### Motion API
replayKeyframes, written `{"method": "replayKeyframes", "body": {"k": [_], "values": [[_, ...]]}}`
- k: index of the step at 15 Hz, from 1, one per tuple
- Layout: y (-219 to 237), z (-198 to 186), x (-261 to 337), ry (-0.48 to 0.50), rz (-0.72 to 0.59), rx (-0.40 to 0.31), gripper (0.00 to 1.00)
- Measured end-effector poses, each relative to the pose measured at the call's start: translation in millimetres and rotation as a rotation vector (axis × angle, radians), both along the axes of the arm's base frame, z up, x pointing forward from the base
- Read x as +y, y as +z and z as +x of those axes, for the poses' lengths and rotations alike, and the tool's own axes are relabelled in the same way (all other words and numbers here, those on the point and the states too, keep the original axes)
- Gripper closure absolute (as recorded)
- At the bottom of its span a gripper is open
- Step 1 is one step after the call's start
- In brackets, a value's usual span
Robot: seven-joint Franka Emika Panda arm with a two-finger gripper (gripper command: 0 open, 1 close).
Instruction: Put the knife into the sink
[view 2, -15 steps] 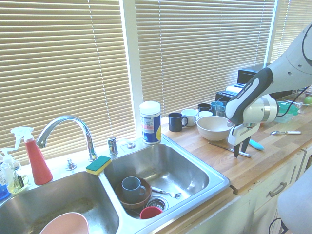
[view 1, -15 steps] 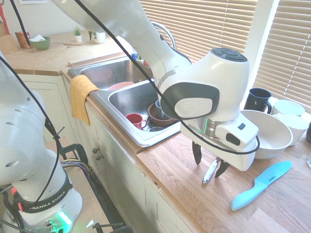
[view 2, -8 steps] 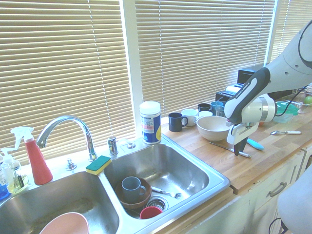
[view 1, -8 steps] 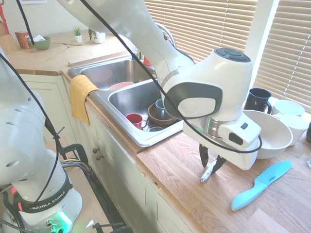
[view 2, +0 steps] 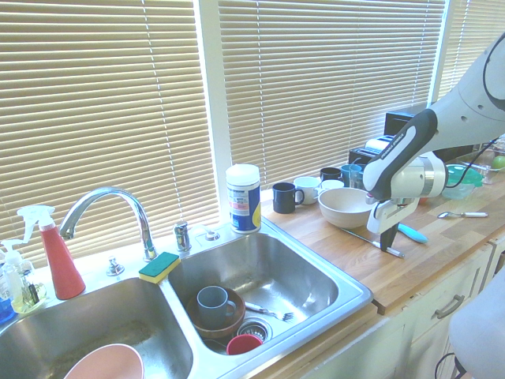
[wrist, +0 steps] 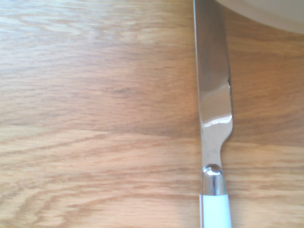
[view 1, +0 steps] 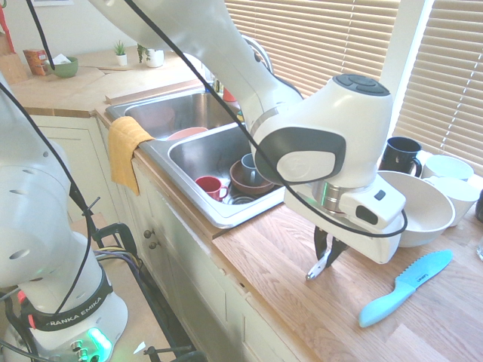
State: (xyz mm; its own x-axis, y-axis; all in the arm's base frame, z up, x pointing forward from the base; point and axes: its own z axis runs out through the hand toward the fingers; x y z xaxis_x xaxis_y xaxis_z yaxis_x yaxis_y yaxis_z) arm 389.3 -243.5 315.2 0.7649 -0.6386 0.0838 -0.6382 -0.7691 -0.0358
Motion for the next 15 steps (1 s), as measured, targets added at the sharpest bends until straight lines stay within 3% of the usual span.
{"method": "replayKeyframes", "body": {"k": [7, 15], "values": [[7, 19, 48, 0.044, 0.016, -0.003, 1.00], [41, 54, 191, 0.069, 0.023, -0.045, 1.00]]}}
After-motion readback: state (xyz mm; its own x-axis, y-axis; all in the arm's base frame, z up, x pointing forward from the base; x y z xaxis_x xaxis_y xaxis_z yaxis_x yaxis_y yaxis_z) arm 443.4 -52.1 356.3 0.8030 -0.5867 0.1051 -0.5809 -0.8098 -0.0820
